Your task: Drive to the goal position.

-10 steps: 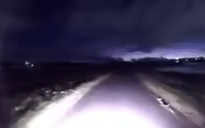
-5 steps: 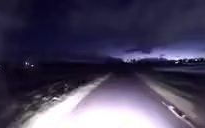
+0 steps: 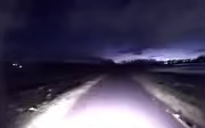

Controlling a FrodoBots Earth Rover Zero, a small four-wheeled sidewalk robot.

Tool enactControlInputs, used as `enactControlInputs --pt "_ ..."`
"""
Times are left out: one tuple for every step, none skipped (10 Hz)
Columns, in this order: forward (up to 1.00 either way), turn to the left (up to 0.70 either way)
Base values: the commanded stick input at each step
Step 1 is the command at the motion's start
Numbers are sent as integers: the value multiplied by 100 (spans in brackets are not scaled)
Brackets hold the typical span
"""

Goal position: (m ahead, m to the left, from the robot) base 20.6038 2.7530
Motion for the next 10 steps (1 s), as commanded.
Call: enactControlInputs --pt "85 -1" --pt "85 -2" --pt "85 -31" --pt "85 -26" --pt "85 0" --pt "85 0" --pt "85 0" --pt "85 0" --pt "85 0" --pt "85 0"
